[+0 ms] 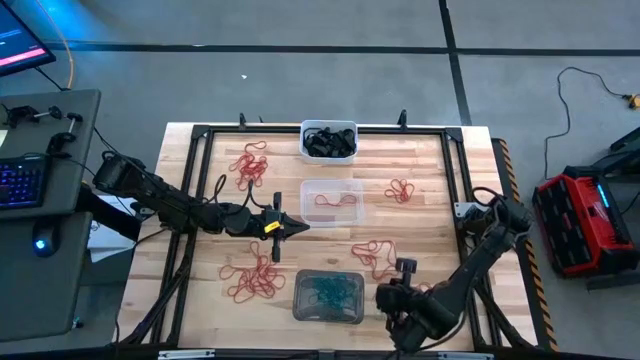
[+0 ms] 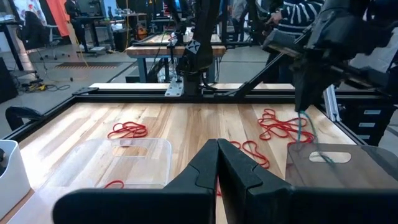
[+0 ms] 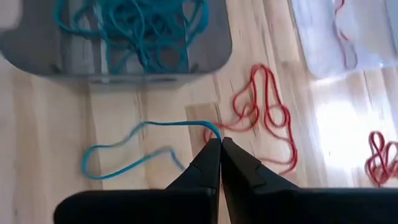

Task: Sort rubber bands into baskets
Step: Put the blue rubber band into the black bin

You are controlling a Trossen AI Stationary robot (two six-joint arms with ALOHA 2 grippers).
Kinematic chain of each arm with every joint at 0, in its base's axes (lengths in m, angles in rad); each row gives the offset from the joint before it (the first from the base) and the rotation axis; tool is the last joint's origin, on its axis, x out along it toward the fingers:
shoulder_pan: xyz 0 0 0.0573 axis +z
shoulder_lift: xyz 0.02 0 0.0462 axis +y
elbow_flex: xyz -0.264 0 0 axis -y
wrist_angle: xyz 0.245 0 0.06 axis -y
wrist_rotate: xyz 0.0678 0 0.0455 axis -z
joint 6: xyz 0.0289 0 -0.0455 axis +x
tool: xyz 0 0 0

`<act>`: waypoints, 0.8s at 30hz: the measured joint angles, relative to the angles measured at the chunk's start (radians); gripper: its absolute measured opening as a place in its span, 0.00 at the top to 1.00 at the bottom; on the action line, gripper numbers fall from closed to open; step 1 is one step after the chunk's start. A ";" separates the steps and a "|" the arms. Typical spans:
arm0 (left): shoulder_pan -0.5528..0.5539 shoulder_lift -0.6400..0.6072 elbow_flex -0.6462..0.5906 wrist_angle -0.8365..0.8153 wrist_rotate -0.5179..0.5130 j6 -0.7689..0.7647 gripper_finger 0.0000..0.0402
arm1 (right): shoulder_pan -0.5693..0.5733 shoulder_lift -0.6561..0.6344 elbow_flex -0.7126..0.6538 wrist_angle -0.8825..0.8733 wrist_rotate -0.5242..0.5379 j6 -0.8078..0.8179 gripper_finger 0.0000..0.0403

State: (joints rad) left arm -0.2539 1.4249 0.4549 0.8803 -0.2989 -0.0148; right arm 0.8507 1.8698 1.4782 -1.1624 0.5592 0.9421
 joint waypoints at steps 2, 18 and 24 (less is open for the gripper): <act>0.000 0.000 0.000 0.000 0.000 -0.001 1.00 | 0.008 0.000 0.006 0.015 0.026 -0.004 1.00; 0.000 0.000 0.001 0.001 0.022 0.000 1.00 | -0.020 0.000 0.206 -0.031 0.212 -0.185 1.00; 0.000 0.000 0.001 0.001 0.023 0.000 1.00 | -0.057 0.000 0.284 0.066 0.227 -0.347 1.00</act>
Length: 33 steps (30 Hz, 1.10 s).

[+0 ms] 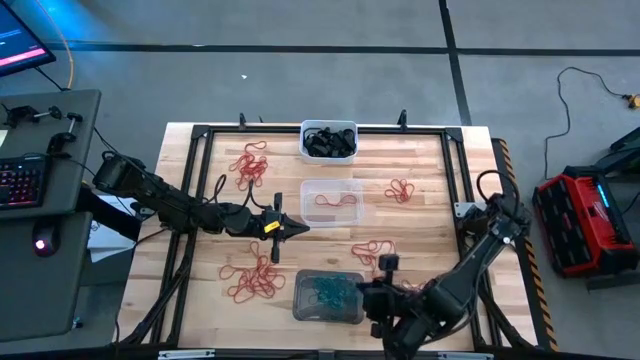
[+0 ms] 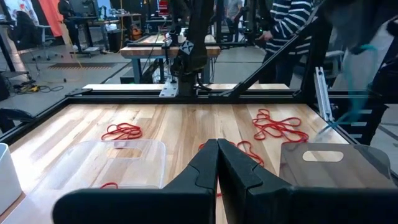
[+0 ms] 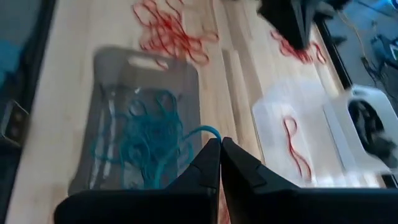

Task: Sort rubber bands into baskets
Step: Put the blue rubber band into the black bin

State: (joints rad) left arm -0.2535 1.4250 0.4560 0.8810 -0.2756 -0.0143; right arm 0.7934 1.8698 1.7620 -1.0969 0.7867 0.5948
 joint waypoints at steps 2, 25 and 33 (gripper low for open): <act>0.000 0.000 0.000 0.000 0.000 0.000 1.00 | -0.023 0.000 0.001 0.065 -0.033 -0.071 1.00; 0.000 0.000 0.000 0.000 0.003 0.000 1.00 | -0.250 0.000 -0.357 0.567 -0.690 -0.264 1.00; 0.000 0.000 0.000 -0.001 0.003 -0.001 1.00 | -0.266 0.000 -0.363 0.601 -0.717 -0.312 0.88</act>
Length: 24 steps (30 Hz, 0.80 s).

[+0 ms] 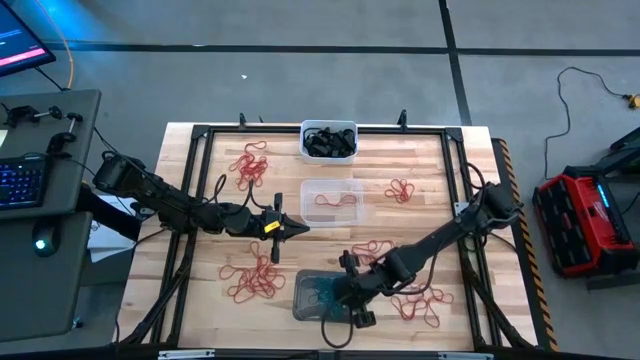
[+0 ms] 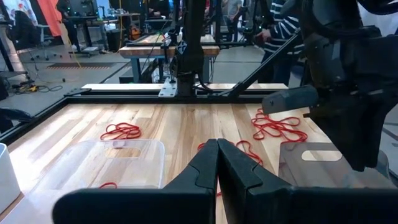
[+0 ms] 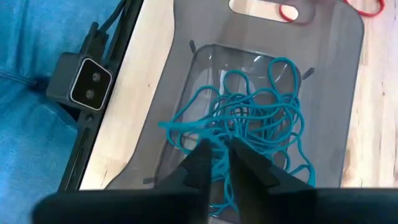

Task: Sort rubber bands into baskets
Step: Put the blue rubber band into the black bin, then put the red rubber band into the transparent bin

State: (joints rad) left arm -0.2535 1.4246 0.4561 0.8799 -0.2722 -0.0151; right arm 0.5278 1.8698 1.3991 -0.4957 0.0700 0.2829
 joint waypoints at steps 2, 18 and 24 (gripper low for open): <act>0.000 0.000 0.000 0.000 0.000 0.000 1.00 | 0.000 0.000 0.000 -0.001 0.000 0.001 0.81; 0.000 0.000 0.000 -0.004 0.000 -0.024 1.00 | 0.027 -0.146 -0.002 -0.260 0.217 0.026 0.96; 0.000 0.000 0.000 -0.005 0.000 -0.027 1.00 | 0.030 -0.285 -0.147 -0.209 0.279 0.040 0.99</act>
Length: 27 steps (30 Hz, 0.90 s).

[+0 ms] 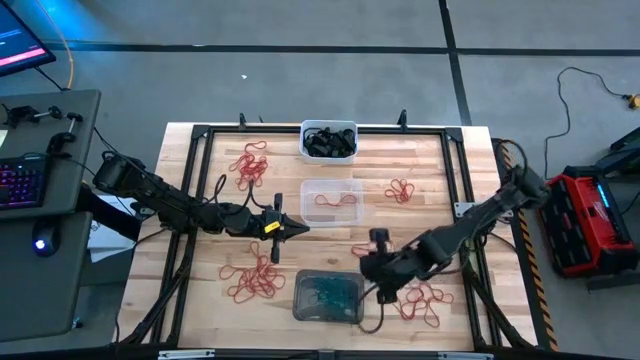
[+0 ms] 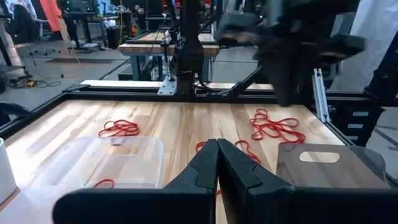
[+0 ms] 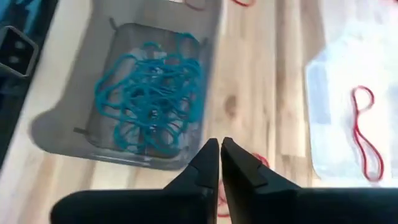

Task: Sort rubber bands into baskets
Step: Put the red rubber band into the transparent bin

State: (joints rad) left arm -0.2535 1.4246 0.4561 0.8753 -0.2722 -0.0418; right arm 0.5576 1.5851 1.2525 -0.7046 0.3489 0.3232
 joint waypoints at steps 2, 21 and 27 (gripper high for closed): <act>0.000 0.000 0.000 0.000 0.000 0.000 1.00 | -0.011 -0.055 -0.084 0.061 0.008 0.020 0.99; 0.013 0.000 0.000 0.001 -0.001 0.001 1.00 | -0.369 -0.549 -0.674 0.387 0.178 0.075 1.00; 0.018 0.000 0.000 0.000 -0.001 -0.006 1.00 | -0.555 -0.551 -0.702 0.245 0.148 0.239 0.99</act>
State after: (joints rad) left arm -0.2359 1.4247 0.4561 0.8749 -0.2729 -0.0479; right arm 0.0021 1.0337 0.5504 -0.4594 0.4972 0.5619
